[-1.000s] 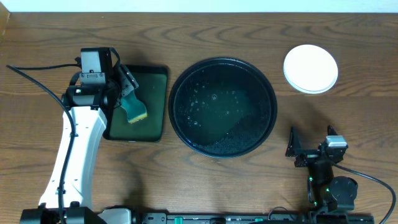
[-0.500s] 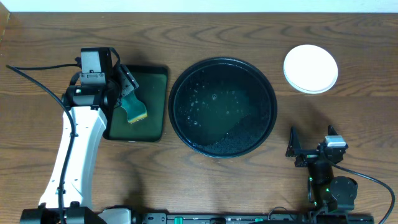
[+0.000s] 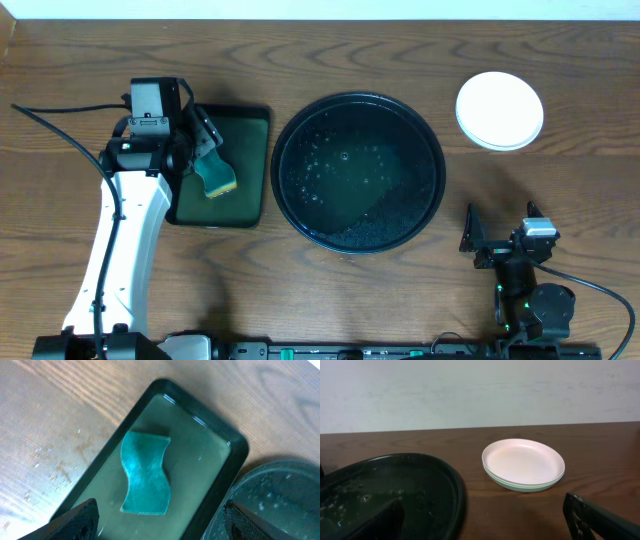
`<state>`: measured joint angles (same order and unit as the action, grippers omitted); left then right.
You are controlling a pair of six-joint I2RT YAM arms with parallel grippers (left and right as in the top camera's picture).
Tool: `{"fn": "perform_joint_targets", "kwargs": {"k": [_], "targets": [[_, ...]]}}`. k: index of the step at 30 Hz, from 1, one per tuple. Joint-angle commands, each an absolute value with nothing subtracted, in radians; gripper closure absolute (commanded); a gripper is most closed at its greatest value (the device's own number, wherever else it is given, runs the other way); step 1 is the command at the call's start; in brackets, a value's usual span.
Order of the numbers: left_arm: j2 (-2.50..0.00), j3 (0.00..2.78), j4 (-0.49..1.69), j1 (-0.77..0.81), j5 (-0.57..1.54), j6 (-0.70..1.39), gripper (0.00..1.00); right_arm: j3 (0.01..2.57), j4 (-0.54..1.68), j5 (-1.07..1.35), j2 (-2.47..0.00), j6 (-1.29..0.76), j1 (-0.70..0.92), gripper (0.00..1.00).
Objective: Clean dirty plates on tray and stack at the side
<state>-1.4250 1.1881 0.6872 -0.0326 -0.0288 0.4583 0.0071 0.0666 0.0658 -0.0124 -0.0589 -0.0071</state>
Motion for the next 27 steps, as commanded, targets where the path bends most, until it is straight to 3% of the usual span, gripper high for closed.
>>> {"fn": "perform_joint_targets", "kwargs": {"k": [1, 3, 6, 12, 19, 27], "targets": [[-1.428, 1.201, 0.723, -0.033, -0.021, 0.429, 0.2, 0.006, 0.072, 0.051, -0.005, -0.043, -0.016, 0.01], [-1.449, 1.198, 0.736, -0.028, -0.014, 0.401, 0.2, 0.006, 0.072, 0.051, -0.005, -0.043, -0.016, 0.01], [-1.459, 1.162, 0.741, -0.014, -0.007, 0.194, 0.2, 0.006, 0.072, 0.051, -0.005, -0.043, -0.016, 0.01], [-1.309, 0.915, 0.689, -0.008, -0.007, -0.098, 0.2, 0.006, 0.072, 0.051, -0.005, -0.043, -0.016, 0.01], [-0.899, 0.512, 0.388, -0.008, 0.02, -0.104, 0.2, 0.006, 0.072, 0.051, -0.005, -0.043, -0.016, 0.01], [-0.522, 0.266, 0.284, -0.008, 0.019, -0.104, 0.2, 0.006, 0.072, 0.051, -0.005, -0.043, -0.016, 0.01]]}}
